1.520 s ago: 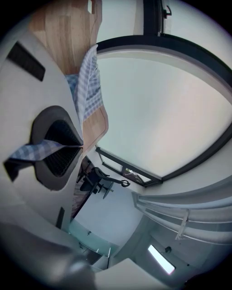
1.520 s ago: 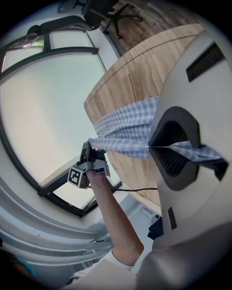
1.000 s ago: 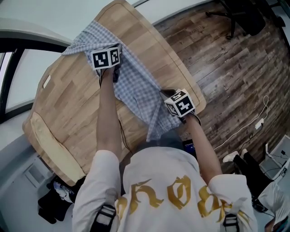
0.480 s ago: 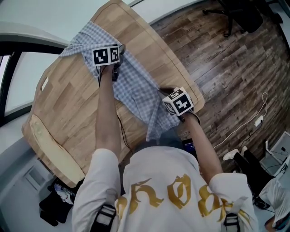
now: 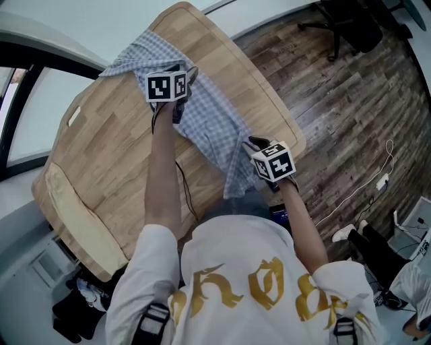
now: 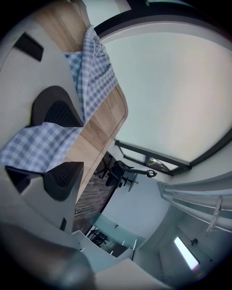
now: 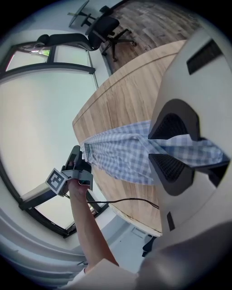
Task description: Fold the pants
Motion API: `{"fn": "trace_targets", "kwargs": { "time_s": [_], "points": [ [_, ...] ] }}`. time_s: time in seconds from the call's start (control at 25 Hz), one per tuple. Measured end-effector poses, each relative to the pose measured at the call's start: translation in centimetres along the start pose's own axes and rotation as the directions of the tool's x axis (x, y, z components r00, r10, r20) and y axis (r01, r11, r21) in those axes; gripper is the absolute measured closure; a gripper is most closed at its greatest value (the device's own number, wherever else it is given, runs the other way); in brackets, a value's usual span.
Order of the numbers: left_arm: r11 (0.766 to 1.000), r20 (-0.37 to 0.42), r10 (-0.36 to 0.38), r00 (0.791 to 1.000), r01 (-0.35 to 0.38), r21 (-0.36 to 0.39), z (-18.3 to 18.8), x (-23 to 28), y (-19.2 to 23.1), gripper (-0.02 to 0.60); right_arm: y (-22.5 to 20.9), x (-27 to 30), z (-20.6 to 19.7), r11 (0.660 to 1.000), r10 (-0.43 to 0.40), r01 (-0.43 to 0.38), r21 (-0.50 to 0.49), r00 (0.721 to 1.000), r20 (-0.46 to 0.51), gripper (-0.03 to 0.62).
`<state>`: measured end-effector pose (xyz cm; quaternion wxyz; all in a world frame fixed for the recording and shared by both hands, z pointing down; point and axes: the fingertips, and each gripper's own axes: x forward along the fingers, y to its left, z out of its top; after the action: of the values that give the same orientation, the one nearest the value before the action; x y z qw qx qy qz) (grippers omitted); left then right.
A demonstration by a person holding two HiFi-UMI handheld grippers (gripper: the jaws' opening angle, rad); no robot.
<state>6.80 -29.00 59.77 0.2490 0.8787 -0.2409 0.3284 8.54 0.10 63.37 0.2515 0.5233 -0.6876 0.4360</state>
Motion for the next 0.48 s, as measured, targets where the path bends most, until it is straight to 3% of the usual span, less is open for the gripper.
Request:
{"fn": "trace_targets", "kwargs": {
  "time_s": [0.48],
  "points": [
    [0.991,-0.055,-0.115,0.992,0.119,0.061,-8.3,-6.2,-6.9,0.35,8.4,-0.8,-5.2,0.993,-0.017,0.015,0.113,1.0,0.013,0.474]
  ]
}}
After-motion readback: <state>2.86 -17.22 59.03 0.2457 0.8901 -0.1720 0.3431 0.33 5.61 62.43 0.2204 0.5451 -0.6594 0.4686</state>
